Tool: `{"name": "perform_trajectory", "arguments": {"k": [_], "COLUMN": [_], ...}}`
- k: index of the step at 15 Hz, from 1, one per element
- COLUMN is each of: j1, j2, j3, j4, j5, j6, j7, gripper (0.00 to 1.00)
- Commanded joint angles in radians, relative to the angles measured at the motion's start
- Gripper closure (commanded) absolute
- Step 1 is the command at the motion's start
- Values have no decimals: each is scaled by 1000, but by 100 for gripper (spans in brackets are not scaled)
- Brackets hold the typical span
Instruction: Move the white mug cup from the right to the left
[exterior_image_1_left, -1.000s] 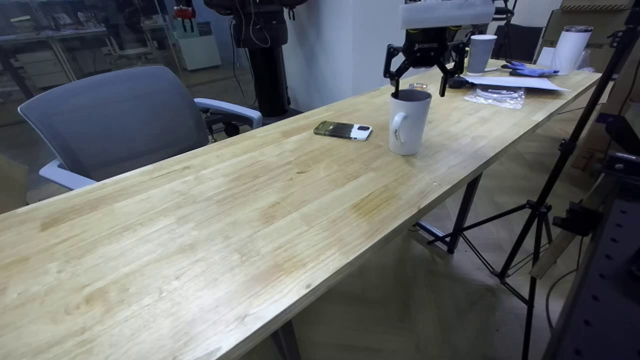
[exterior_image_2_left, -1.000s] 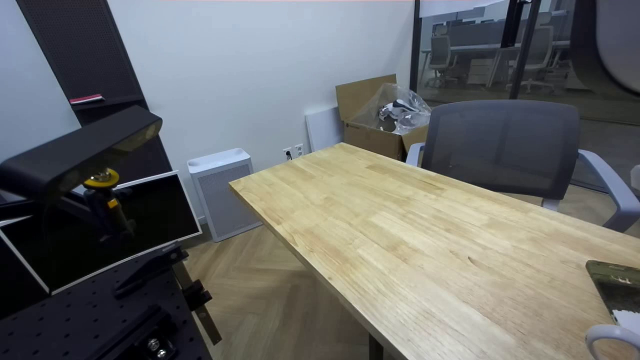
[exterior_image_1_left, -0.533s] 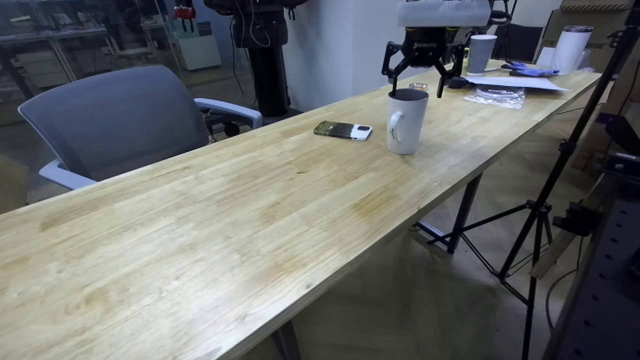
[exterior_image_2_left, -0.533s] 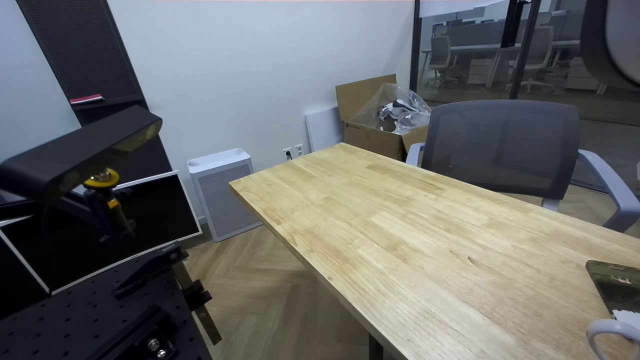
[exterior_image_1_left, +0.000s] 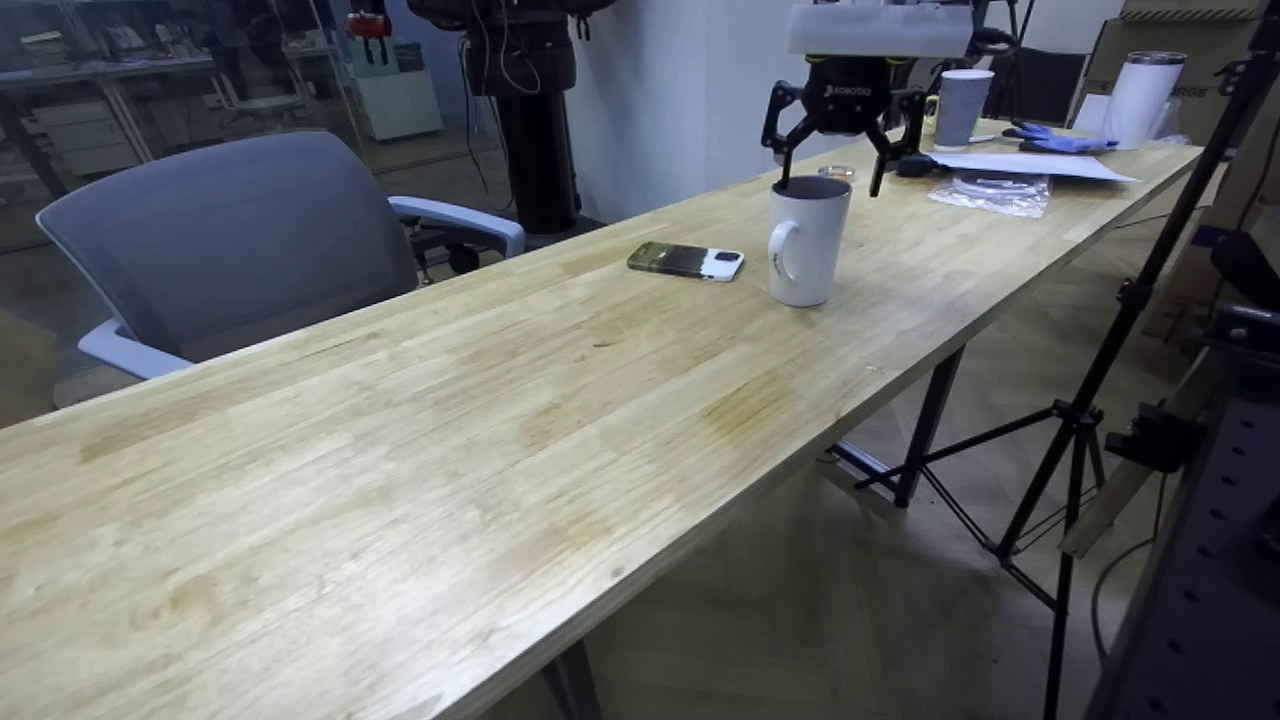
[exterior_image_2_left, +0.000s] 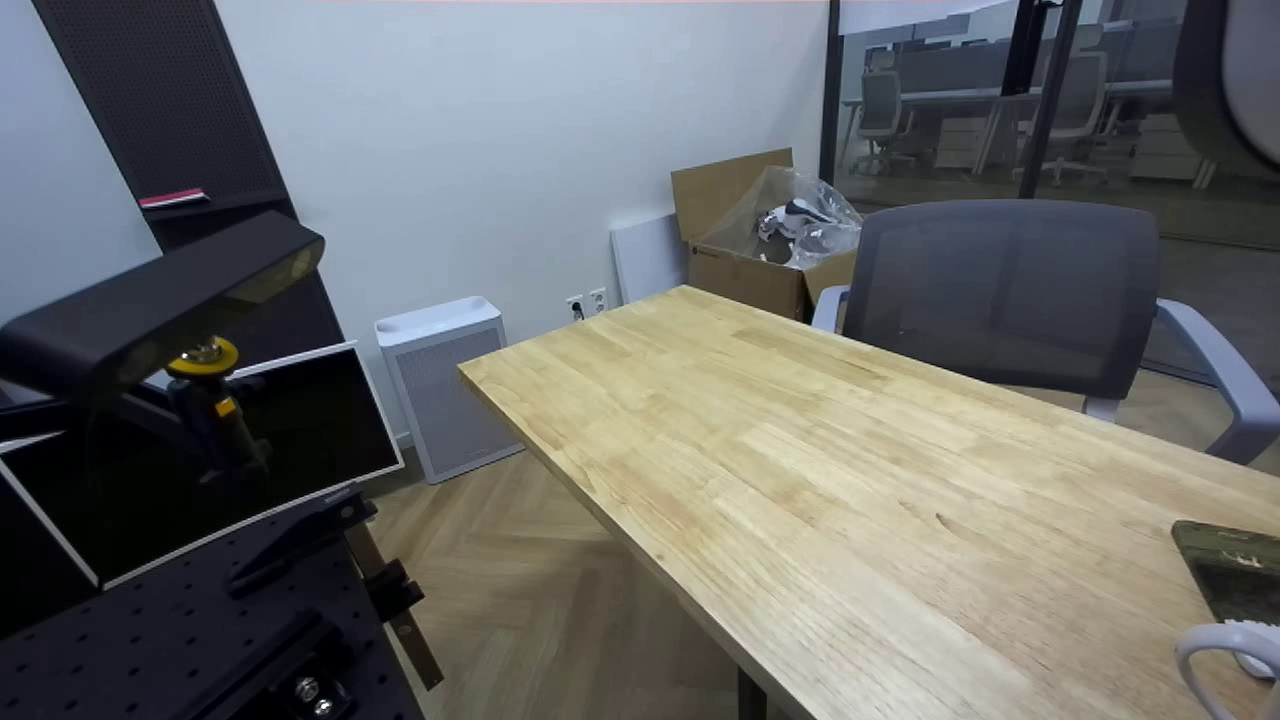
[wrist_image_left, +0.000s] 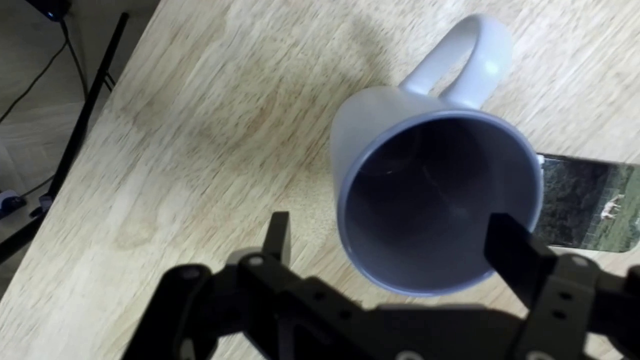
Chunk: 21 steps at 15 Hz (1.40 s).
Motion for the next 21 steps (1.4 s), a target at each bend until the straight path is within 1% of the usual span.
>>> {"name": "perform_trajectory", "arguments": {"k": [1,2,5,18,21], "j1": [20,-2,4,5,5], "j2": [45,14,37,38,61], "j3": [-13,4,3,2,-5], "j4": [19,0,0,2,7], "j5": [-27,-16,-18,-18,-21], "j6": [30,12,29,30,34], "j7": [40,7,8,9,16], "gripper": [0,0,0,0,0]}}
